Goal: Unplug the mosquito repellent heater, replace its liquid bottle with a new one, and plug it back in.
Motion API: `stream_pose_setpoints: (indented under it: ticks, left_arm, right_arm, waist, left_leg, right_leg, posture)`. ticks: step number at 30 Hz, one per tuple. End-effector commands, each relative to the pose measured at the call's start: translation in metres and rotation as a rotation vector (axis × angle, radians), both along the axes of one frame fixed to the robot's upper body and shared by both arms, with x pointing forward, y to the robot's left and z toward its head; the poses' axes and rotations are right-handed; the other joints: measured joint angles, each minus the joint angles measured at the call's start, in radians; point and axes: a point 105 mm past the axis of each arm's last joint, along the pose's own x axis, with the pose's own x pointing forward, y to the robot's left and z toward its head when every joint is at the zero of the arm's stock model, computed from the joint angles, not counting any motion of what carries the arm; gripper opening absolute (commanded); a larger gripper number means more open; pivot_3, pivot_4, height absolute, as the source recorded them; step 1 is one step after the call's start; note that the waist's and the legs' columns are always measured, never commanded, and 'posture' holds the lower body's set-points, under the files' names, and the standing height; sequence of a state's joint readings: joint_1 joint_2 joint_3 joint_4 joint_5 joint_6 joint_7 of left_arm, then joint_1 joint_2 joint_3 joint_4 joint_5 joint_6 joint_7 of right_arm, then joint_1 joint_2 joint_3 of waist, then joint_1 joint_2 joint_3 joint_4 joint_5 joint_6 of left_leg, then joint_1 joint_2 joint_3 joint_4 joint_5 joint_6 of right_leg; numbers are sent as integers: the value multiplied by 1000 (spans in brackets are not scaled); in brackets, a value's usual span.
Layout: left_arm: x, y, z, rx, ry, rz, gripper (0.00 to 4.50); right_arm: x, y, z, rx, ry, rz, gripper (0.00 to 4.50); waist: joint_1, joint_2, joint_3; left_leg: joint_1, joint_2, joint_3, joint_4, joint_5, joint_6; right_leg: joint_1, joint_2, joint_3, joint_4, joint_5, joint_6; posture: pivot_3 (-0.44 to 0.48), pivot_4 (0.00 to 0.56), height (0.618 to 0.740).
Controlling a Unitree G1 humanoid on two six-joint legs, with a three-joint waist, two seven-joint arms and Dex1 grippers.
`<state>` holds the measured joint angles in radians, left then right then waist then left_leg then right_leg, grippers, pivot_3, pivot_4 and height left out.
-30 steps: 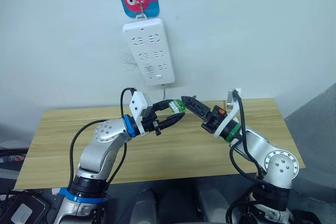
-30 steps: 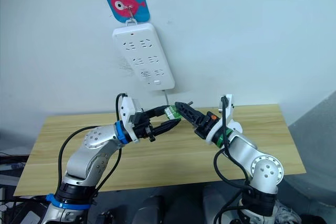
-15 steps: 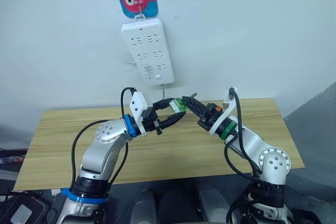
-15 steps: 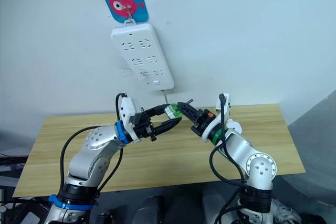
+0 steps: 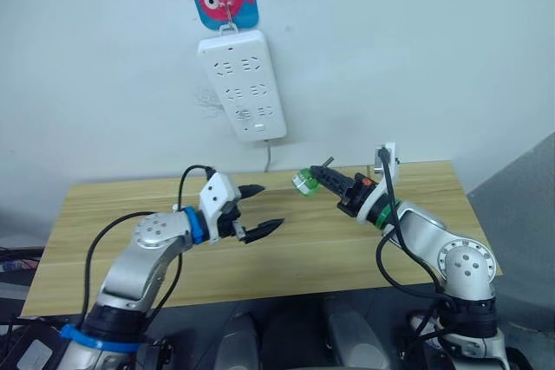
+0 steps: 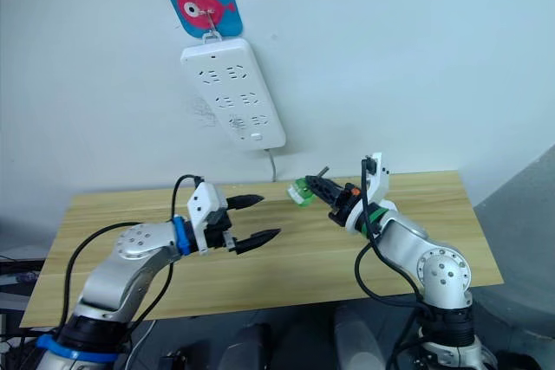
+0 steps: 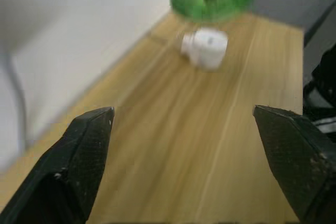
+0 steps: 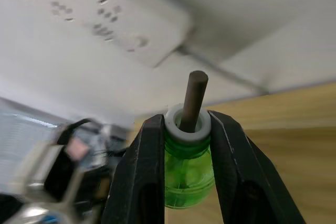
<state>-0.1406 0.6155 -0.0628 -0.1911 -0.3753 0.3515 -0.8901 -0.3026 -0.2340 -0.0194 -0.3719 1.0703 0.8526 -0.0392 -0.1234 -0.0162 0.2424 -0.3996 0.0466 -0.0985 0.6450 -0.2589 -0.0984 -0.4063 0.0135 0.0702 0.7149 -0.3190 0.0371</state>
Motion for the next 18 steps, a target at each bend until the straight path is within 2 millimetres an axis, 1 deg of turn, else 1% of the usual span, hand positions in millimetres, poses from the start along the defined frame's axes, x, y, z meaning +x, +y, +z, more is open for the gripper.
stream_pose_setpoints:
  ticks: [1, 2, 4, 5, 7, 9, 14, 18]
  left_arm:
    - [-7, 9, 11, 2, -18, 25, 4500]
    - [-9, 11, 11, 7, -16, 31, 4500]
    - [-14, 11, 11, 16, -12, 31, 4500]
    - [-16, 11, 11, 21, -11, 29, 4500]
    - [-22, 11, 10, 25, 0, 36, 4500]
    - [-26, 10, 11, 22, 8, 43, 4500]
    - [-32, 9, 15, -6, 16, 53, 4500]
    - [-32, 7, 21, -42, -10, 61, 4500]
  right_arm:
    - [22, -4, -15, -308, -236, -92, 818]
    - [27, -5, -24, -394, -297, -108, 818]
    - [34, -6, -40, -492, -371, -121, 818]
    - [37, -6, -46, -520, -395, -125, 818]
    - [48, -7, -68, -605, -426, -152, 818]
    - [57, -8, -85, -656, -430, -178, 818]
    - [66, -6, -107, -709, -441, -183, 818]
    - [66, -11, -118, -725, -435, -193, 818]
  waist:
    - [1, 0, 0]
    - [3, 0, 0]
    - [12, 0, 0]
    - [14, 0, 0]
    - [17, -1, 0]
    - [21, -1, 1]
    - [41, -1, 1]
    - [47, -1, 1]
  left_leg:
    - [0, 0, 0, 0, 0, 0]
    - [0, 0, 0, 0, 0, 0]
    - [0, 0, 0, 0, 0, 0]
    - [0, 0, 0, 0, 0, 0]
    - [0, 0, 1, 0, 0, 0]
    - [0, 0, 2, 0, 0, 0]
    - [1, 0, 2, 0, 0, 0]
    - [1, 0, 2, 0, 0, 0]
  right_leg:
    - [0, 0, 0, 0, 0, 0]
    - [0, 0, 0, 0, 0, 0]
    - [0, 0, 0, 0, 0, 0]
    - [0, 0, 0, 0, 0, 0]
    - [0, 0, 0, -1, 0, 0]
    - [0, -1, 1, 0, 0, 0]
    - [0, -1, 1, 1, 0, 0]
    - [0, -1, 1, 1, 0, 0]
  posture:
    - [-101, 218, 725]
    - [-85, 222, 725]
    - [-64, 225, 725]
    - [-56, 226, 725]
    - [-42, 229, 725]
    - [-19, 232, 725]
    - [2, 231, 725]
    - [15, 230, 725]
